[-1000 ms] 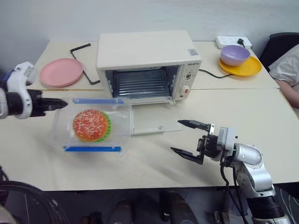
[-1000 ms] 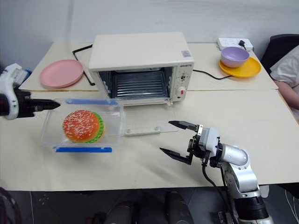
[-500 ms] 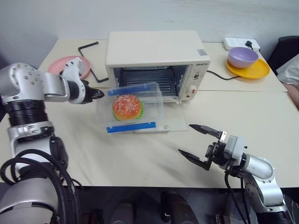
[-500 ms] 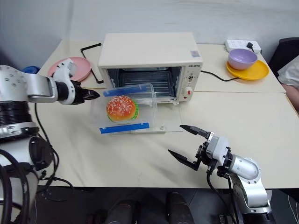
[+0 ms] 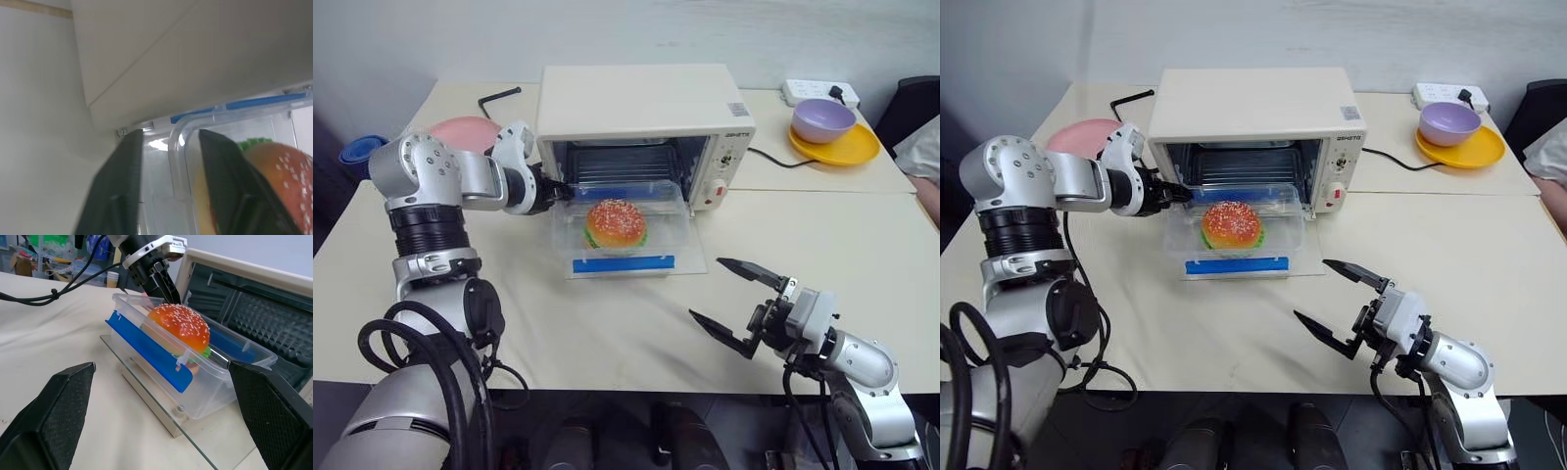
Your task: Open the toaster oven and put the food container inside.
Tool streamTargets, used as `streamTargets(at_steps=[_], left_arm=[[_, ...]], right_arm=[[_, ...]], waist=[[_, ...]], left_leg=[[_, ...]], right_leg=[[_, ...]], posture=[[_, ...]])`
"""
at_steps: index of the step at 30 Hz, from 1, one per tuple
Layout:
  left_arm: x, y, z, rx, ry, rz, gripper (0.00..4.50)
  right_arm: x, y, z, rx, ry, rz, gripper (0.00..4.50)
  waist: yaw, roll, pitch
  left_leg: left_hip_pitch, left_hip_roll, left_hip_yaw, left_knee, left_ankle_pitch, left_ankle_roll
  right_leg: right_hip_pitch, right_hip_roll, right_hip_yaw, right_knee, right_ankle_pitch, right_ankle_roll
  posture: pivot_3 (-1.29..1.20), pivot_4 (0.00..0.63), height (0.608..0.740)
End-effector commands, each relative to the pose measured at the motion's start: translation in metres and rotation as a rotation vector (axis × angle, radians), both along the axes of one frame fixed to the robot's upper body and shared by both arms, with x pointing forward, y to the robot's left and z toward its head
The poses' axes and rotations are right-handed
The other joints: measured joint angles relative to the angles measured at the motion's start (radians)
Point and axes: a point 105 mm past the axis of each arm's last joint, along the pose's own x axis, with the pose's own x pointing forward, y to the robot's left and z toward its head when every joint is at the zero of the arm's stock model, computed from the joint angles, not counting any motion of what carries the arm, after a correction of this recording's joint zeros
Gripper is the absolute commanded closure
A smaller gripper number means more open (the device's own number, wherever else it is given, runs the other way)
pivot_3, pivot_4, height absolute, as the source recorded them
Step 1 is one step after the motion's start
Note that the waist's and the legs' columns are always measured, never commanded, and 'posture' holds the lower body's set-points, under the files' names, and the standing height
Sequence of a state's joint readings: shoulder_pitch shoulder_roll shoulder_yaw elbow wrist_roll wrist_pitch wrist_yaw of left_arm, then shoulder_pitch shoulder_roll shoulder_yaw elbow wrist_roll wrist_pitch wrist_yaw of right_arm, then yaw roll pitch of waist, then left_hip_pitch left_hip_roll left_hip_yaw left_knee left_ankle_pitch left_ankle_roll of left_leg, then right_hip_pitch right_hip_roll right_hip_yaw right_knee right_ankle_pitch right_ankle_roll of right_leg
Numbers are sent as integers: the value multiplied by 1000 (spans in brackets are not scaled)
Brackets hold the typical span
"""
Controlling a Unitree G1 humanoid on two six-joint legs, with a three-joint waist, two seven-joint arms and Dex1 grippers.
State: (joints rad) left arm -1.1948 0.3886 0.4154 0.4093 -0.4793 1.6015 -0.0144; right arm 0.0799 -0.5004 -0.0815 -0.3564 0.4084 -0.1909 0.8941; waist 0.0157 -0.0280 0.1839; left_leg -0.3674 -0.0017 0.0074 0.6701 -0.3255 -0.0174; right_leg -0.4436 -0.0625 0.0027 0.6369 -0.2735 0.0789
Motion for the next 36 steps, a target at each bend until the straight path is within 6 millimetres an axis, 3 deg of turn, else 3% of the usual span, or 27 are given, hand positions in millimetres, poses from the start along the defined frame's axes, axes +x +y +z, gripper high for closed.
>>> streamTargets(at_steps=[1, 4, 6, 9, 13, 17, 25, 30, 36], left_arm=[[-7, 14, 18, -27, -97, -20, 1539], [-19, 41, 22, 60, -234, -104, 1539], [-34, 62, 19, 144, -366, -239, 1478], [-60, 75, 0, 255, -453, -478, 2348], [-96, 59, -29, 222, -484, -734, 3500], [-85, 40, -29, 211, -640, -677, 4500], [-83, 39, -22, 176, -592, -629, 4500], [-89, 41, -18, 162, -512, -619, 4500], [-79, 29, 15, 109, -416, -512, 4500]], right_arm=[[9, 2, 11, -42, 23, -93, 0], [8, 10, 12, -72, 96, -71, 0], [-1, 19, 4, -126, 149, 5, 549], [1, 24, -3, -167, 185, 27, 1528], [12, 32, -13, -241, 198, 64, 2947], [25, 34, -13, -246, 188, 64, 4367], [38, 28, -11, -208, 175, 18, 4441], [35, 27, -11, -199, 179, 21, 4441], [22, 4, -16, -203, 226, -10, 4441]], waist=[[-5, 0, 0], [-32, 0, 0], [-45, 0, 0], [-43, 1, 0], [-30, 1, 0], [10, 2, 1], [12, 2, 1], [5, 2, 1], [10, 2, 1]], left_leg=[[0, 0, 0, 0, 0, 0], [0, 1, 1, -2, 1, -1], [2, 3, 0, -5, 2, -5], [7, 5, 2, -9, 2, -8], [8, 4, 1, -8, 2, -4], [12, 3, -5, -5, -5, 9], [8, -4, -6, -3, -5, 17], [8, -4, -6, -3, -5, 18], [4, -4, -10, -1, -5, 18]], right_leg=[[0, 0, 0, 0, 0, 0], [-2, 0, 3, 4, 0, 0], [-2, 1, 3, 5, -2, -3], [-1, 2, 2, 0, -5, -9], [3, 0, 2, 0, -6, -10], [14, -1, -2, -6, -4, -7], [16, -9, -4, -11, 0, 0], [16, -9, -4, -13, 0, 1], [16, -6, -8, -12, 1, 2]], posture=[[0, 150, 740], [0, 150, 740], [0, 150, 740], [0, 150, 740], [0, 150, 740], [0, 150, 740], [0, 150, 740], [0, 150, 740], [0, 150, 740]])
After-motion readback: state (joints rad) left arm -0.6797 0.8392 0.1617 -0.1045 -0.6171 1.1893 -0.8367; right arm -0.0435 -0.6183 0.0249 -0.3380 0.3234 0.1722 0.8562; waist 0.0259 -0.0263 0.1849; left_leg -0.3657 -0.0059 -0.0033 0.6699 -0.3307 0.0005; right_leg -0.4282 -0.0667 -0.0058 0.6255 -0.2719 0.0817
